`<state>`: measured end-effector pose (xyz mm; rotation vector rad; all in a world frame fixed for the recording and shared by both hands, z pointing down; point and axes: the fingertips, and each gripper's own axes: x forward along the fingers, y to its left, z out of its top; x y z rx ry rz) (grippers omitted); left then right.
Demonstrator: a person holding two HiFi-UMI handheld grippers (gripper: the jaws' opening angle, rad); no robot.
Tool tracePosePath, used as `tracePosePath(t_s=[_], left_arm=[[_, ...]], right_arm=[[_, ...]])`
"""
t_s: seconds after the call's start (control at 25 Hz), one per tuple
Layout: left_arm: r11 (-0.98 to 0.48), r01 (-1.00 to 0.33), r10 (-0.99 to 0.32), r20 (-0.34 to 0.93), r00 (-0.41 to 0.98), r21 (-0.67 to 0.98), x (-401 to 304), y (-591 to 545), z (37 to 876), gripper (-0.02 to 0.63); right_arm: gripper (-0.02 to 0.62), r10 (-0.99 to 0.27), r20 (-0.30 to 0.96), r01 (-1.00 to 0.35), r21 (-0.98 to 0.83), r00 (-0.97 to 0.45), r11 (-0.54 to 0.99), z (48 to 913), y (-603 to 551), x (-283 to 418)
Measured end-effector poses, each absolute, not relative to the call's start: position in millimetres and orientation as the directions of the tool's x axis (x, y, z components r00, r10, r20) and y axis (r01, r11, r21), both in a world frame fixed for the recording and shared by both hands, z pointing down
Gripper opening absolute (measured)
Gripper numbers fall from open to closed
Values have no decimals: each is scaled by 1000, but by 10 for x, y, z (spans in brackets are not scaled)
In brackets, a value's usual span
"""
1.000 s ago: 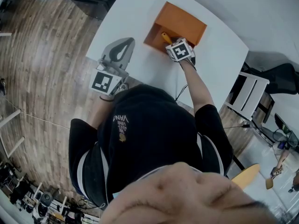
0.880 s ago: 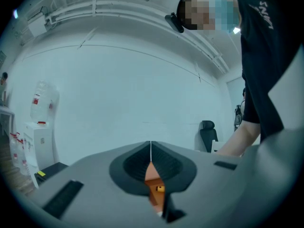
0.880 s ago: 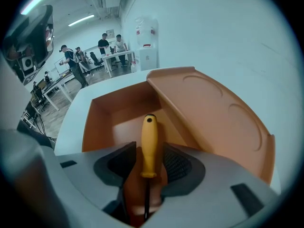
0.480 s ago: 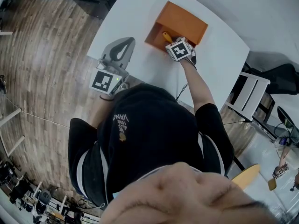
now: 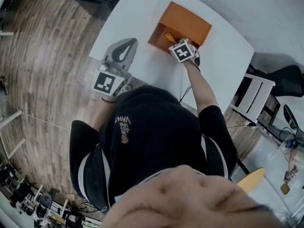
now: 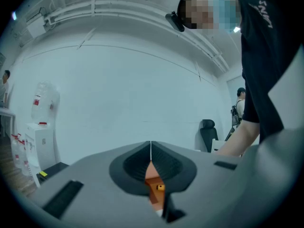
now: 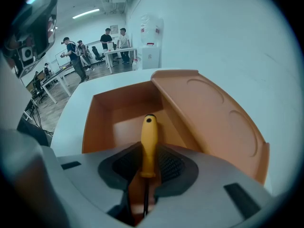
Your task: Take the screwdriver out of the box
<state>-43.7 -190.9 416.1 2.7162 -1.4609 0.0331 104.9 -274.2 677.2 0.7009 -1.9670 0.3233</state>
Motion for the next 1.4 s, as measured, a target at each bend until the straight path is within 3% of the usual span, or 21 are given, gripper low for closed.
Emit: tracePosePath(t_s=[1.4], left_arm=[[-612,-791,-790,38,612,11,-487,-1729,4132,15]], right_arm=[[103,-525,745,-678,135,-411,722,6113,-2564,1040]])
